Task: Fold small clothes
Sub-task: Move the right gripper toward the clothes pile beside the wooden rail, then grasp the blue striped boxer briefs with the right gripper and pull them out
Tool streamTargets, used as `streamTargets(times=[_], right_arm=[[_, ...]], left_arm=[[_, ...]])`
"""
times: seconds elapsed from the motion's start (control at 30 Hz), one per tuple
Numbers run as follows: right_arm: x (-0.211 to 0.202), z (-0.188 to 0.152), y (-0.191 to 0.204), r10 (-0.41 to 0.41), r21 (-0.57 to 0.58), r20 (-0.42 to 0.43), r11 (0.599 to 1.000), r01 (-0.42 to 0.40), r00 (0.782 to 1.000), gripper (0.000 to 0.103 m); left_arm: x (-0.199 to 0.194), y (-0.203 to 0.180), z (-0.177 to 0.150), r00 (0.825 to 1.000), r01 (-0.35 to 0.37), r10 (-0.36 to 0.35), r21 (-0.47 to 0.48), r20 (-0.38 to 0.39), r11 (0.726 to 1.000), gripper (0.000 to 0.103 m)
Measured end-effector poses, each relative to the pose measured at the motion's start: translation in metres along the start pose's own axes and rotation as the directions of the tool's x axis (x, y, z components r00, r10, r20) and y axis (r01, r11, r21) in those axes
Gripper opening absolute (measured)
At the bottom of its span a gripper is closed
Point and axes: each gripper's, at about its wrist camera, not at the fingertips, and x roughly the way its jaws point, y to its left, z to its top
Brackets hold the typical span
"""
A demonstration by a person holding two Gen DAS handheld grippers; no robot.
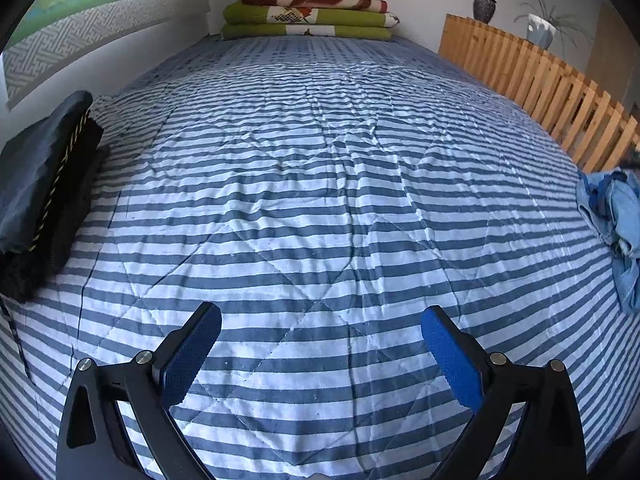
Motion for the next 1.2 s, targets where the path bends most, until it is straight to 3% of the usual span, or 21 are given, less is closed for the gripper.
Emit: streamTargets(times=[0.13,0.17,0.23,0.3,0.33,0.37,0.53,0.83,1.03,1.2], right_arm=[[0.028,0.01,0.002,-0.042,-0.015,-0.055,0.999,0.041,0.998,0.095],[0.034,0.011,0.002,-0.059,-0.016,-0.065,0.998,0.058,0.996,0.089],[0.053,0.012,0.001,-0.111,-0.02,-0.102,0.994,0.11,0.989,0.066],[0.066,0.008,-0.002,-0.064,0.01,-0.148,0.998,0.066,0.987,0.034],[0.066,0.008,-0.002,-0.049,0.019,-0.15,0.998,0.052,0.987,0.028],[0.064,0.008,0.0,-0.044,0.017,-0.139,0.999,0.047,0.989,0.015],[0.016,0.012,0.014,-0.074,-0.053,-0.01,0.996,0.073,0.997,0.003],[-0.104,0.027,0.038,0.054,-0.128,0.166,0.991,-0.033,0.985,0.003],[-0.201,0.023,0.092,0.191,-0.233,0.264,0.964,-0.13,0.946,0.003],[-0.293,0.006,0.14,0.372,-0.312,0.321,0.91,-0.274,0.871,0.003]], left_arm=[[0.0,0.003,0.003,1.0,-0.025,0.025,-0.007,0.018,1.0,0.098],[-0.001,0.005,0.003,1.0,-0.025,0.025,-0.018,0.019,1.0,0.098],[0.0,0.01,0.005,1.0,-0.024,0.024,-0.034,0.014,0.999,0.097],[0.002,0.014,0.005,0.999,-0.03,0.031,-0.037,0.009,0.999,0.09],[0.002,0.015,0.005,0.999,-0.031,0.031,-0.038,0.007,0.999,0.088],[0.002,0.017,0.005,0.999,-0.031,0.031,-0.04,0.006,0.999,0.086],[-0.009,0.027,0.007,0.999,-0.016,0.018,-0.064,0.031,0.998,0.08],[-0.043,0.036,0.012,0.995,0.038,-0.033,-0.052,0.096,0.998,0.078],[-0.063,0.045,0.014,0.989,0.043,-0.036,-0.047,0.143,0.998,0.078],[-0.079,0.065,0.012,0.985,0.068,-0.052,-0.09,0.166,0.994,0.078]])
